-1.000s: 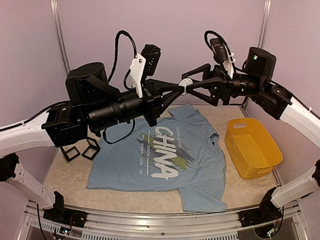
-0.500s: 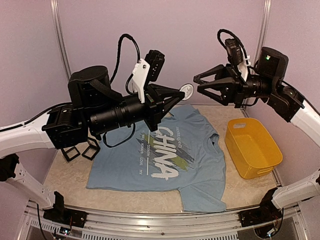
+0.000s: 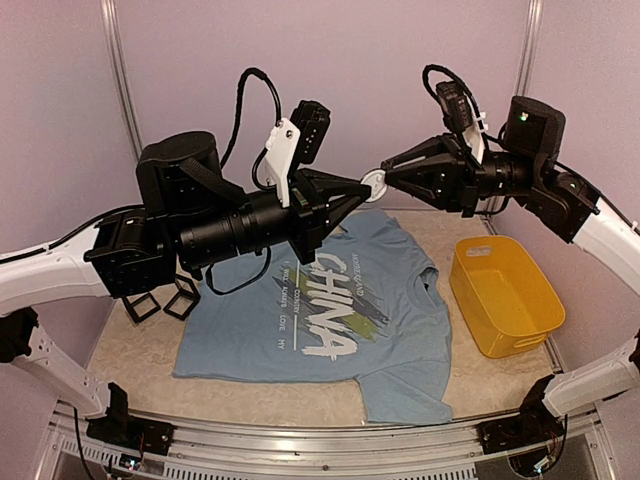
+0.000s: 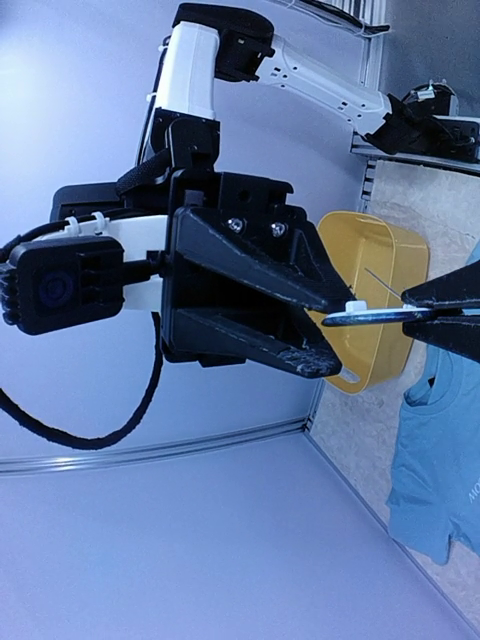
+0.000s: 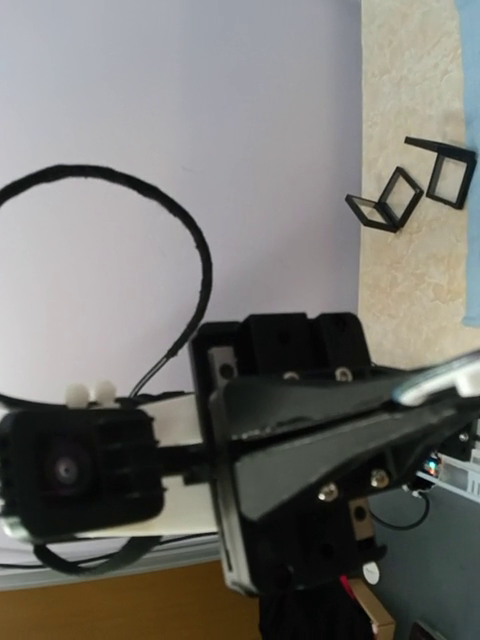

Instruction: Pin the brooch onto the clothing

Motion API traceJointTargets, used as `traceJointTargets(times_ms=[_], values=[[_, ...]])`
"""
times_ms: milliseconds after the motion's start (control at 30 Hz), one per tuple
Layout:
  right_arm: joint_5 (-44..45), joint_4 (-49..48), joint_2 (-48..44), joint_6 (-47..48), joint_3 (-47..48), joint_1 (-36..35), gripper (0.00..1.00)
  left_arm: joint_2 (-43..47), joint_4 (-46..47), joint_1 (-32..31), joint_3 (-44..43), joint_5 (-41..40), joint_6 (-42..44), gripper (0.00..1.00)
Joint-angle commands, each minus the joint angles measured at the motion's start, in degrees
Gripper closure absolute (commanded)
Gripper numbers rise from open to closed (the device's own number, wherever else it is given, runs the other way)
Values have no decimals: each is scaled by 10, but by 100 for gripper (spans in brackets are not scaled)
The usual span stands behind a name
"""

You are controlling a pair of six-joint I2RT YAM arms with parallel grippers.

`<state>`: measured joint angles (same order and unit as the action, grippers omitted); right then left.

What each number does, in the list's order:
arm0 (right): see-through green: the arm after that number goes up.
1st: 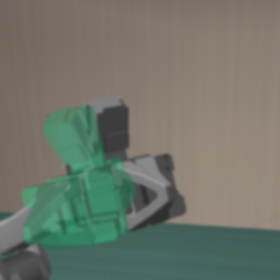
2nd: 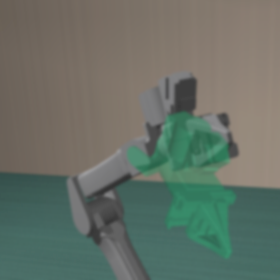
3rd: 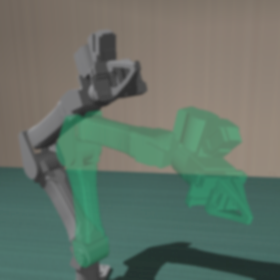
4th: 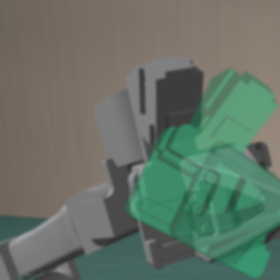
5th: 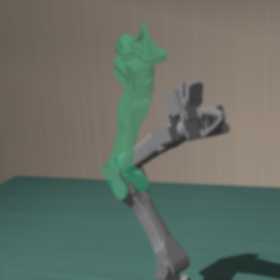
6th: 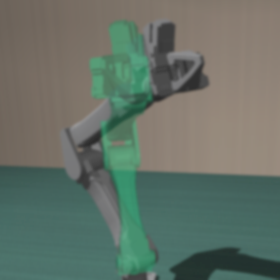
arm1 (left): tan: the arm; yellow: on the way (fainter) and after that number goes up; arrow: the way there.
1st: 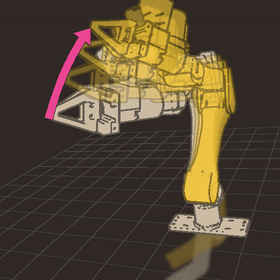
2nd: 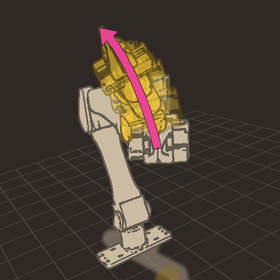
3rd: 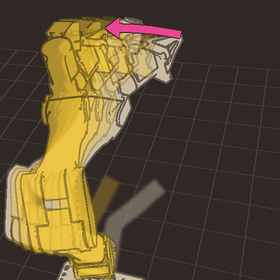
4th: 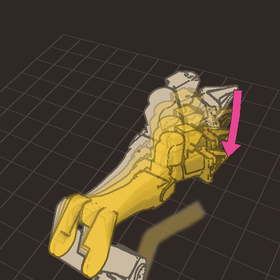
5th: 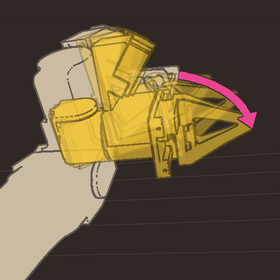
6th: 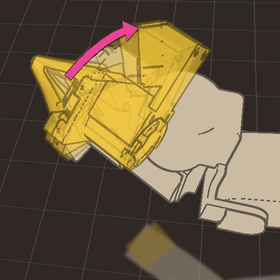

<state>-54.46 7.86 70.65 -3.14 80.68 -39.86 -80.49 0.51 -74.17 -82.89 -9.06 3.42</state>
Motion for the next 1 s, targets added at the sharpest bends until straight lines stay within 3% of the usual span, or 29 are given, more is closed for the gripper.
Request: traceJointTargets(times_ms=[0, 133, 367, 533, 633, 900, 933, 967], values=[[-8, 14, 2, 6, -7, 1, 80, 7, 23, 0, 1, 19, -1, 100], [-20, 21, 7, 8, -8, 1, 78, 4, 26, 0, 1, 20, -3, 100], [-30, 13, 7, 2, -8, 1, 85, 0, 29, 2, 1, 25, -7, 100], [-34, 15, 17, -2, -8, 1, 91, -5, 31, 20, 1, 43, -27, 100], [-42, 9, 18, -6, -8, 1, 100, -8, 30, 31, 0, 56, -31, 100], [-18, -20, 6, -22, -22, 3, 100, -11, 27, 52, 8, 75, -64, 100], [4, -20, 4, -23, -26, 5, 100, -11, 27, 57, 10, 73, -69, 93], [34, -15, 2, -25, -30, 9, 100, -10, 27, 60, 12, 63, -76, 69]])
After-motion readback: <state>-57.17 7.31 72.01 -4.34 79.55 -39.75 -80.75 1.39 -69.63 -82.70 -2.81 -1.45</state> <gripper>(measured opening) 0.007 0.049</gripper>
